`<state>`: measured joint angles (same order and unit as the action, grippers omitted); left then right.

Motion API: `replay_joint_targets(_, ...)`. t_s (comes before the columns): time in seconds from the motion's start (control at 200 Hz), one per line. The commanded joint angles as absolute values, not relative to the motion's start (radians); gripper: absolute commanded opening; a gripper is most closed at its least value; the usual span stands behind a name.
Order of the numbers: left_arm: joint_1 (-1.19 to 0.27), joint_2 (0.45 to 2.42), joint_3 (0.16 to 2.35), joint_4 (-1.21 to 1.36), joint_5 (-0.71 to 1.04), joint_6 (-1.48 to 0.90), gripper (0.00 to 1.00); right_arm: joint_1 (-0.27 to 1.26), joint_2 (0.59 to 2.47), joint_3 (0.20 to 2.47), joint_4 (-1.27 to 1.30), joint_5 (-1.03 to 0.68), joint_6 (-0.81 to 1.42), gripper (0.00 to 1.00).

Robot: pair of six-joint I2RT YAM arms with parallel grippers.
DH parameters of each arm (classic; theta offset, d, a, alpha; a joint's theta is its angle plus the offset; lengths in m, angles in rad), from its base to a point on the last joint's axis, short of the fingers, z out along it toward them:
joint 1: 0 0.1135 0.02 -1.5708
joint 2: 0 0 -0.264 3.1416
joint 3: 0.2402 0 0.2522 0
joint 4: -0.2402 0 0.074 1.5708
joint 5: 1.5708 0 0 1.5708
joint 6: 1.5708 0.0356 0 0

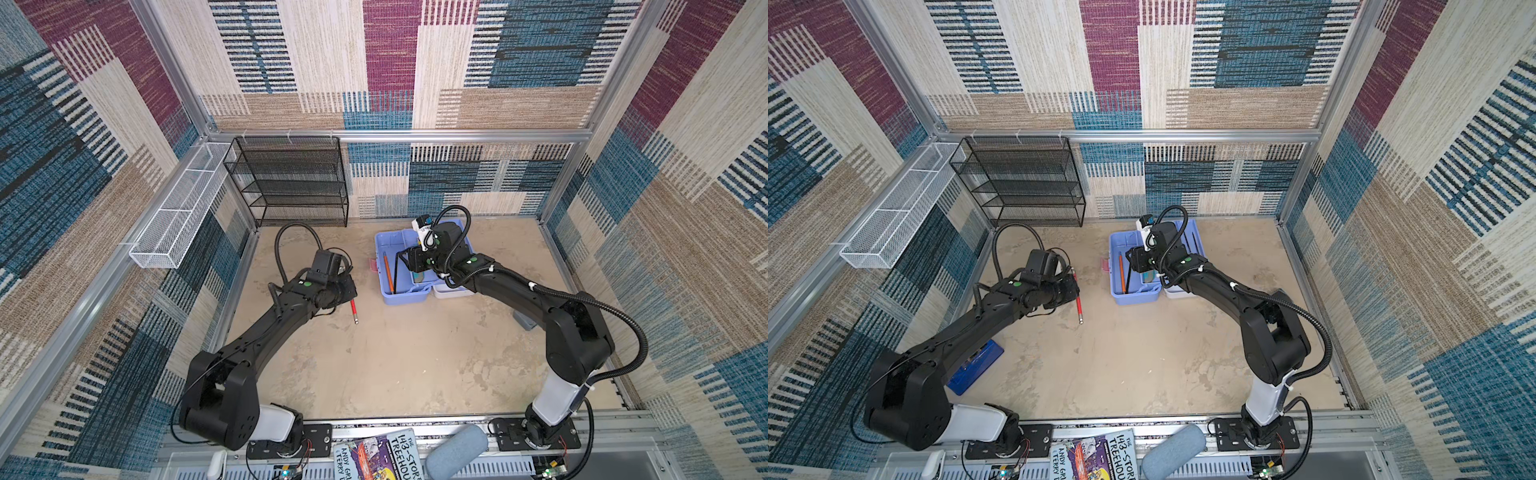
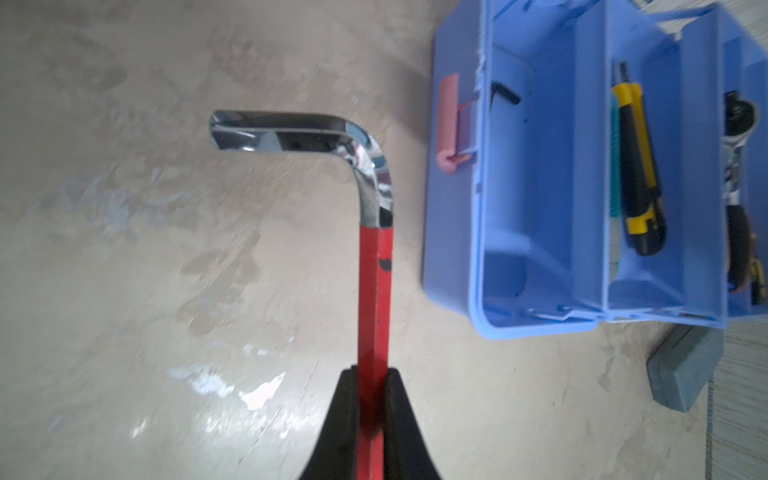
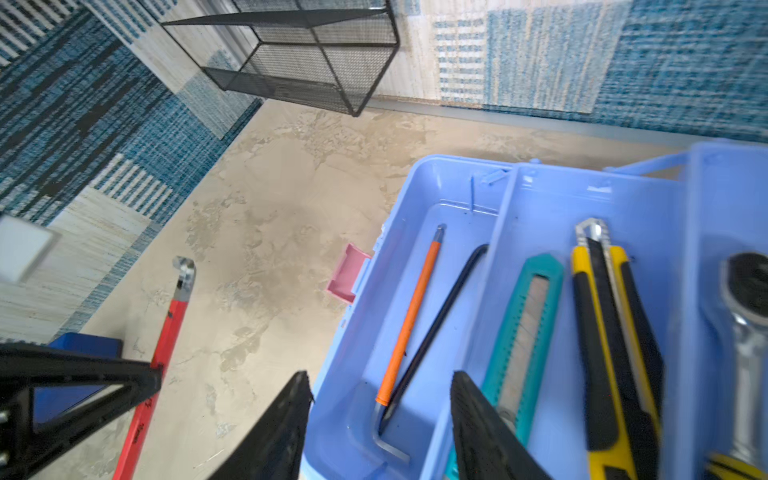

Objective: Pack the tool kit
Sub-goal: 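Grasp the red hex key with the left gripper and lift it toward the box, then lower the red key into the box while the right gripper reaches the white lid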

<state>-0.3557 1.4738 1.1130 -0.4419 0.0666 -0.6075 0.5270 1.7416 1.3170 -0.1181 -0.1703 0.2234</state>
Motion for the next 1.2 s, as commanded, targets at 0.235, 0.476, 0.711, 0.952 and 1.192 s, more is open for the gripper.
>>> replay_joint_targets(0.235, -0.425, 1.81, 1.481, -0.404, 0.211, -0.532, 0.0, 0.432, 1.596, 1.169, -0.094, -0.019, 0.21, 0.73)
replay_joint_targets(0.476, -0.437, 2.012, 1.682, -0.429, 0.272, -0.55, 0.0, 0.365, 1.497, 1.054, -0.087, 0.017, 0.222, 0.8)
replay_joint_targets(0.711, -0.449, 2.118, 1.758, -0.466, 0.266, -0.571, 0.0, 0.345, 1.455, 1.001, -0.072, 0.024, 0.226, 0.83)
replay_joint_targets(0.952, -0.451, 2.158, 1.799, -0.507, 0.235, -0.558, 0.06, 0.254, 1.46, 1.002, -0.054, -0.085, 0.212, 0.87)
replay_joint_targets(1.192, -0.455, 2.178, 1.835, -0.545, 0.223, -0.555, 0.31, 0.185, 1.448, 0.959, -0.003, -0.162, 0.205, 0.89)
